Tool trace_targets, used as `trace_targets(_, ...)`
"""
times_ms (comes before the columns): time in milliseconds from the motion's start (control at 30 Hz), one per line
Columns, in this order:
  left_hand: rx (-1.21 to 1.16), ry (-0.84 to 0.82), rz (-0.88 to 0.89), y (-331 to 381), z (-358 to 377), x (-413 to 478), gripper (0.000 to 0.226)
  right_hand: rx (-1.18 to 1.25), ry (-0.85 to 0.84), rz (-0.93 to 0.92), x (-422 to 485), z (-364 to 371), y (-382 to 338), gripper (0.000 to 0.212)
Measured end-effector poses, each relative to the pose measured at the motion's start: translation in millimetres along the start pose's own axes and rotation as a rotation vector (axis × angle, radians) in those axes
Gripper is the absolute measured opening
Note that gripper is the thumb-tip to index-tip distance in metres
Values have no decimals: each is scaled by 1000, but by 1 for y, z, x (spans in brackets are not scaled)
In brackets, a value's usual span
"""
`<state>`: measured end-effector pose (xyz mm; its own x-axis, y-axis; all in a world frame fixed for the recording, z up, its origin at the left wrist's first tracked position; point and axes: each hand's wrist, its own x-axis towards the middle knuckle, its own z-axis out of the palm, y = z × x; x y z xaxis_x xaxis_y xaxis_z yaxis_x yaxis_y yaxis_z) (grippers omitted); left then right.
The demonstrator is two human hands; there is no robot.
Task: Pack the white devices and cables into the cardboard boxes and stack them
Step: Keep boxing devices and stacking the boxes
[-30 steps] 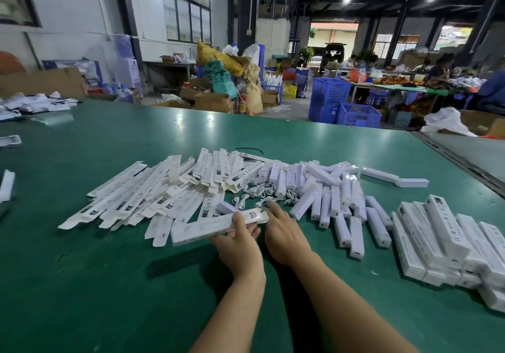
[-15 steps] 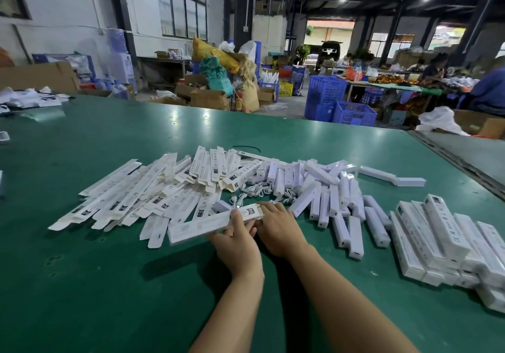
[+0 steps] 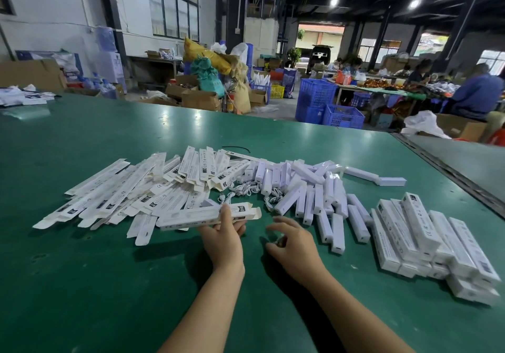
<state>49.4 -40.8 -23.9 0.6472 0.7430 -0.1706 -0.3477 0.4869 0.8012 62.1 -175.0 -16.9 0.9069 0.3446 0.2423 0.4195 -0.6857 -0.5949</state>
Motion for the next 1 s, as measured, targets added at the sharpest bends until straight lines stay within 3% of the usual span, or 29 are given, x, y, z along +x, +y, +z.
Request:
trace_targets(133, 19, -26, -12, -1, -1, 0, 40, -132, -119, -93, -23, -12, 7, 35)
trace_targets(267, 36, -35, -30, 0, -3, 1, 36, -233, -124, -64, -47, -16, 24, 61)
trace_targets(367, 62, -44, -20, 1, -3, 1, 31, -316, -131, -84, -54, -19, 32, 69)
trace_targets(500, 86, -58, -15, -1, -1, -2, 34, -384, -183, -120, -49, -21, 34, 68)
trace_targets(633, 94, -59, -30, -1, 0, -4, 17, -386, -258, -139, -43, -27, 34, 67)
trace_targets(1000, 98, -64, -53, 1, 0, -4, 27, -235, -92, -80, -46, -37, 29, 40)
